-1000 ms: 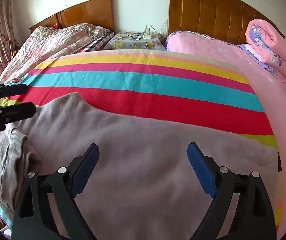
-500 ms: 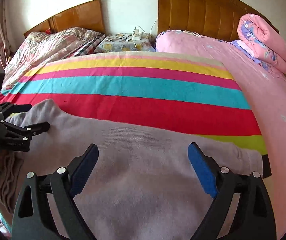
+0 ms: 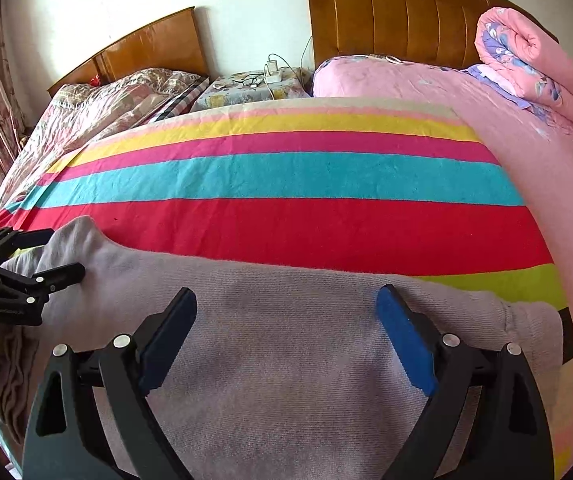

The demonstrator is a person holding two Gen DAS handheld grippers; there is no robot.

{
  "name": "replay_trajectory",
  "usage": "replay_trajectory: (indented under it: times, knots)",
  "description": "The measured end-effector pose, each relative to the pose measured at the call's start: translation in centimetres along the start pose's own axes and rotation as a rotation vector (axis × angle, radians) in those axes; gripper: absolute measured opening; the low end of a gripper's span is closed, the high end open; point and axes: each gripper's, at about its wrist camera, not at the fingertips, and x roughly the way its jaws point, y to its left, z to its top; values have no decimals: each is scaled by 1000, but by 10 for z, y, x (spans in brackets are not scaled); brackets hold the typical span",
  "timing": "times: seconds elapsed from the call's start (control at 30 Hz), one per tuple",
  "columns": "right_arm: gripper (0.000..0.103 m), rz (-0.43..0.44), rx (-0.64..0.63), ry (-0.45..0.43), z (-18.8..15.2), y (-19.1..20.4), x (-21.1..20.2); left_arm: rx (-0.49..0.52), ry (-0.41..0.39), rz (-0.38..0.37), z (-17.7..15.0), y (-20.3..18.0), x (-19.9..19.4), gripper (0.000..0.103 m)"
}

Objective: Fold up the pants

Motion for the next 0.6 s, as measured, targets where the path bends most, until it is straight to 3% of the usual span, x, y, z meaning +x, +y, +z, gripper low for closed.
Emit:
replay_trajectory:
  times: [0.23, 0.3, 0.37, 0.43, 0.6]
  knots:
    - [88, -16, 64, -77, 1, -4, -22, -4, -29, 48, -1, 0, -8, 101]
    - [88, -3, 77, -78, -2, 3, -43, -28, -112, 48, -3, 6, -33, 101]
    - [88, 13, 25, -88, -10, 20, -70, -100, -199, -18, -6, 20, -69, 101]
    - [88, 13, -49, -72, -29, 40, -91, -127, -257, -47, -14, 34, -101, 102]
    - [88, 51, -110, 26, -103, 68, -111, -92, -241, 44, -62, 52, -136, 102]
